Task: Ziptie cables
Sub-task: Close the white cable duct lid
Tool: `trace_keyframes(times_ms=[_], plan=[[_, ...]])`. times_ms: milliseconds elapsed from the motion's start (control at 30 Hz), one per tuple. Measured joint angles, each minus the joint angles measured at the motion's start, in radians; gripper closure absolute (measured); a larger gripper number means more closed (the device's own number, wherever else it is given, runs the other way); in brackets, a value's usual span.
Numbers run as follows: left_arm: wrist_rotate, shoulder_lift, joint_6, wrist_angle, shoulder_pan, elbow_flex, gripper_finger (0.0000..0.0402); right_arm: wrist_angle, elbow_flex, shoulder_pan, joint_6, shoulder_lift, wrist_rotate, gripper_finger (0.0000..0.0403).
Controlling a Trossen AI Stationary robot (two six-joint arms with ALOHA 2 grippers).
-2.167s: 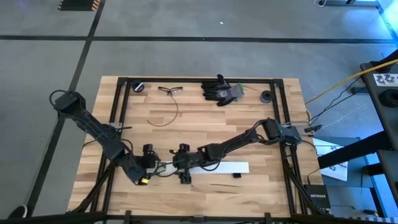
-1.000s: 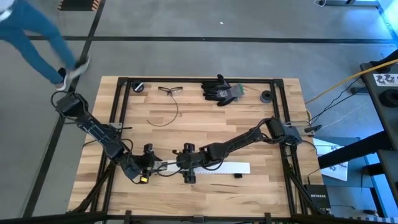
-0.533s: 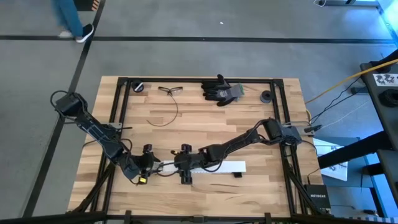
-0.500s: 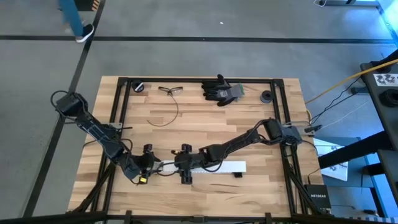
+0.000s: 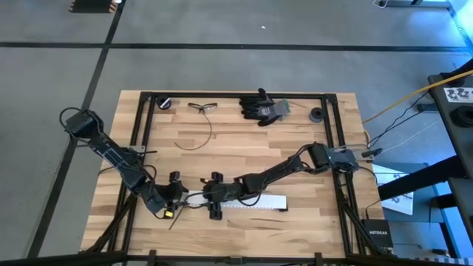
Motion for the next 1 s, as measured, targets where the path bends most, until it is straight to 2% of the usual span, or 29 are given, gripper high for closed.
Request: trace_keyframes(times_ms=[133, 233, 333, 433, 500, 600, 767, 900, 1000], plan=[[0.000, -0.002, -0.032, -0.022, 0.002, 0.003, 0.0203, -0.037, 0.006, 0.000, -0.002, -0.004, 0.003, 0.0169], [0.033, -0.003, -0.033, -0.025, 0.028, 0.007, 0.0188, -0.040, 0.009, -0.004, -0.005, -0.003, -0.002, 0.0151], [0.116, -0.007, 0.001, -0.052, 0.063, 0.025, 0.0160, -0.061, 0.009, -0.006, -0.005, -0.003, -0.002, 0.0139], [0.212, -0.033, 0.016, -0.181, 0.088, 0.089, 0.0136, -0.072, 0.009, -0.004, -0.005, -0.003, -0.007, 0.0134], [0.229, -0.062, -0.008, -0.313, 0.082, 0.129, 0.0128, -0.090, 0.009, -0.003, -0.005, -0.003, -0.007, 0.0134], [0.184, -0.100, -0.031, -0.406, 0.049, 0.153, 0.0128, -0.111, 0.010, -0.005, -0.004, -0.003, -0.007, 0.0133], [0.083, -0.110, -0.069, -0.427, -0.033, 0.152, 0.0141, -0.117, 0.009, -0.004, -0.004, -0.004, -0.008, 0.0132], [0.008, -0.098, -0.149, -0.385, -0.090, 0.115, 0.0151, -0.118, 0.008, -0.003, -0.006, -0.004, -0.009, 0.0132], [-0.028, -0.093, -0.191, -0.288, -0.115, 0.055, 0.0152, -0.118, 0.007, -0.003, -0.018, -0.004, -0.010, 0.0132]])
